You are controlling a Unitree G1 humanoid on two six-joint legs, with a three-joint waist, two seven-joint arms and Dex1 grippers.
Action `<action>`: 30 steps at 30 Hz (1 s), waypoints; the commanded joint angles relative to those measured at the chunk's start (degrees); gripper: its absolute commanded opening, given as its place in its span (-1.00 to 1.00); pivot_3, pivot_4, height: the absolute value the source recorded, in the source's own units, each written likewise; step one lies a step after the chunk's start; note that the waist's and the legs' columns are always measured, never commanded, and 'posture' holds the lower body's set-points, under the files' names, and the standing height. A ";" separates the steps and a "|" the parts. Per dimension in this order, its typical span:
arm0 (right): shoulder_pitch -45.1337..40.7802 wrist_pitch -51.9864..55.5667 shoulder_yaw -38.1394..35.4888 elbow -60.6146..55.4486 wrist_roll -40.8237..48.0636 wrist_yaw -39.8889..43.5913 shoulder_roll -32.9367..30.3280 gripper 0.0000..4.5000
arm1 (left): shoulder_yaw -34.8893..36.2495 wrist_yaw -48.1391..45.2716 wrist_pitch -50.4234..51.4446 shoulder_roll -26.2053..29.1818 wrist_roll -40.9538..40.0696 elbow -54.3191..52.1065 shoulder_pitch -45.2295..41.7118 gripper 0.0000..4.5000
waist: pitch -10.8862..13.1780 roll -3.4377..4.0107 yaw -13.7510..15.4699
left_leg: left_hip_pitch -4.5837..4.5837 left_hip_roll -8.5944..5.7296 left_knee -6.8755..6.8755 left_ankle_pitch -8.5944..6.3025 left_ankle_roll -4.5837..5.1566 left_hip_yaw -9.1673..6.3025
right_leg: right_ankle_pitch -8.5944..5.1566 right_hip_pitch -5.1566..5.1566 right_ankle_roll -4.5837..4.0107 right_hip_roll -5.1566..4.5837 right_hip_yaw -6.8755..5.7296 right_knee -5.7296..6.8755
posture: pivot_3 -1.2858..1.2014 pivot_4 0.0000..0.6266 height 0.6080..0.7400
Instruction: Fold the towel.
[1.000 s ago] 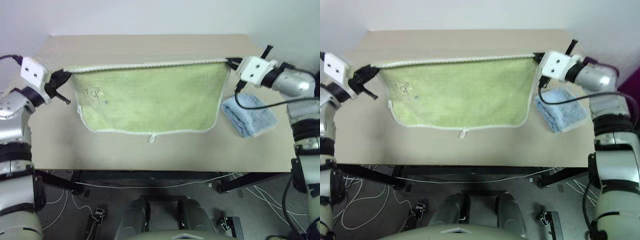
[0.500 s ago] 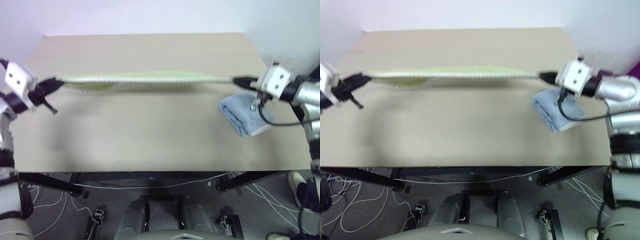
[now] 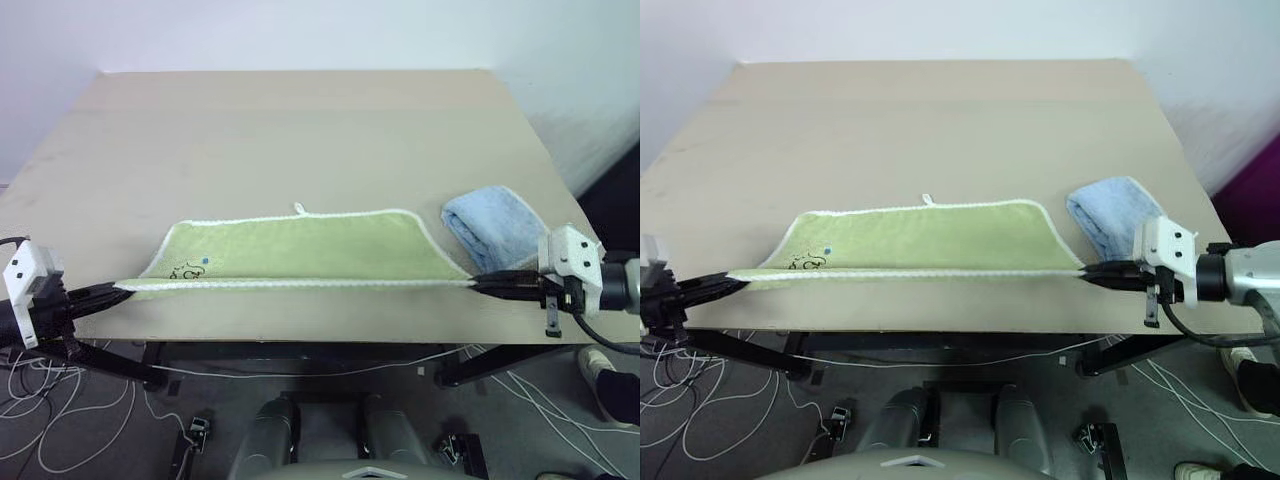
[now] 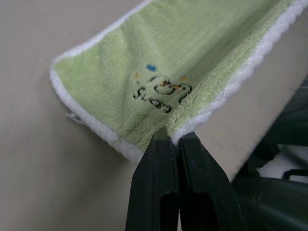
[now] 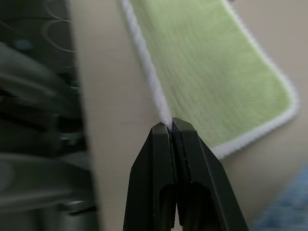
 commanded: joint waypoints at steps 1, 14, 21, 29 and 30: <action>-0.77 1.06 -1.80 -2.10 0.42 0.20 -0.51 -0.97 | 3.24 0.12 1.44 1.08 -0.51 -2.63 0.82 -1.00 | 0.00 0.00 0.12 | 0.00 0.00 0.00 0.00 0.00 0.00 | 0.00 0.01 0.00 -0.01 0.00 -0.02 | 0.03 -0.52 1.00; -30.15 -11.20 14.01 22.06 -16.64 -5.73 9.83 -0.97 | -9.33 11.06 -5.42 -2.81 11.14 8.81 -16.42 -1.00 | 0.00 0.00 0.08 | -0.06 -0.08 -0.05 0.00 -0.02 0.02 | 0.03 -0.11 0.01 -0.04 -0.09 -0.11 | 0.03 -0.52 1.00; -42.18 -22.55 19.85 42.58 -25.98 -9.42 17.26 -0.97 | -17.32 17.40 -13.04 -6.06 19.64 22.53 -29.63 -1.00 | 0.00 0.01 0.00 | -0.10 -0.11 -0.05 0.01 -0.02 0.04 | 0.03 -0.20 0.02 0.11 -0.09 -0.03 | 0.03 -0.52 1.00; -48.62 -30.86 22.06 58.25 -31.17 -11.42 21.20 -0.97 | -21.60 20.48 -17.32 -9.69 23.64 31.58 -37.87 -1.00 | 0.00 0.00 -0.14 | -0.13 -0.14 -0.01 0.02 -0.02 0.07 | 0.03 -0.29 0.02 0.14 -0.07 0.15 | 0.03 -0.52 1.00; -48.80 -31.53 22.23 59.28 -31.52 -11.57 21.52 -0.97 | -22.09 20.76 -17.76 -10.03 24.18 32.43 -38.40 -1.00 | 0.00 0.00 -0.16 | -0.13 -0.14 0.00 0.02 -0.02 0.08 | 0.03 -0.29 0.02 0.15 -0.07 0.16 | 0.03 -0.52 1.00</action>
